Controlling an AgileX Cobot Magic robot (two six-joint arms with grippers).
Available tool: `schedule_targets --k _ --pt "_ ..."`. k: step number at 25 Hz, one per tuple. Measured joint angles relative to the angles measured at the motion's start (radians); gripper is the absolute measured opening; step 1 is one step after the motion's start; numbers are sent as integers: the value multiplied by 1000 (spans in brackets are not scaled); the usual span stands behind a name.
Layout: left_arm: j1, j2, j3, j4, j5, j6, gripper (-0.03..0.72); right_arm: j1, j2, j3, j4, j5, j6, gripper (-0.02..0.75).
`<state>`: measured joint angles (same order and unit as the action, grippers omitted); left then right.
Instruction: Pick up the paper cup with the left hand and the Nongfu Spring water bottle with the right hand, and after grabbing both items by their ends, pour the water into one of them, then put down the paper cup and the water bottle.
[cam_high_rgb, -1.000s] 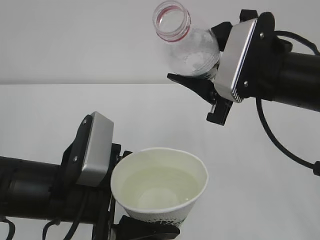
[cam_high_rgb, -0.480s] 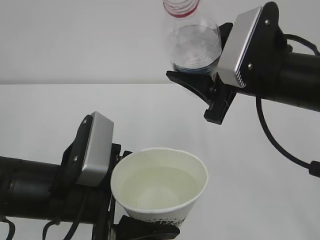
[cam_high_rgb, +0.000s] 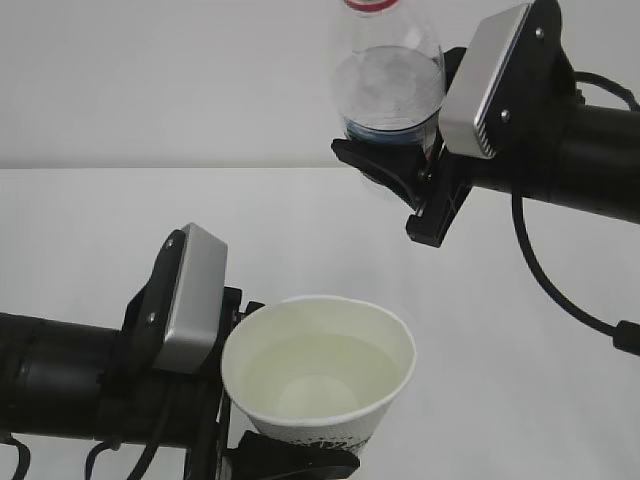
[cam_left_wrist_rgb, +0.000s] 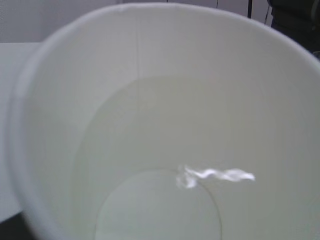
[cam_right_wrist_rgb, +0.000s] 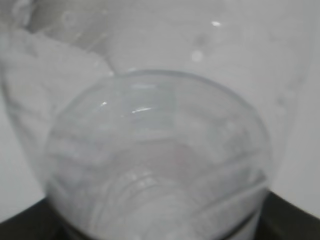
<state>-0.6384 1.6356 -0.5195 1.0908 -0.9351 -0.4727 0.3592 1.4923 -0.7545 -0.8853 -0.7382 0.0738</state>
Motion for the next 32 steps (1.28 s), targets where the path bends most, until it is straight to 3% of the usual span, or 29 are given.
schedule_targets --k 21,32 --pt "0 0 0 0 2 0 536 0 0 0 3 4 1 473" --pt "0 0 0 -15 2 0 536 0 2 0 189 42 19 473"
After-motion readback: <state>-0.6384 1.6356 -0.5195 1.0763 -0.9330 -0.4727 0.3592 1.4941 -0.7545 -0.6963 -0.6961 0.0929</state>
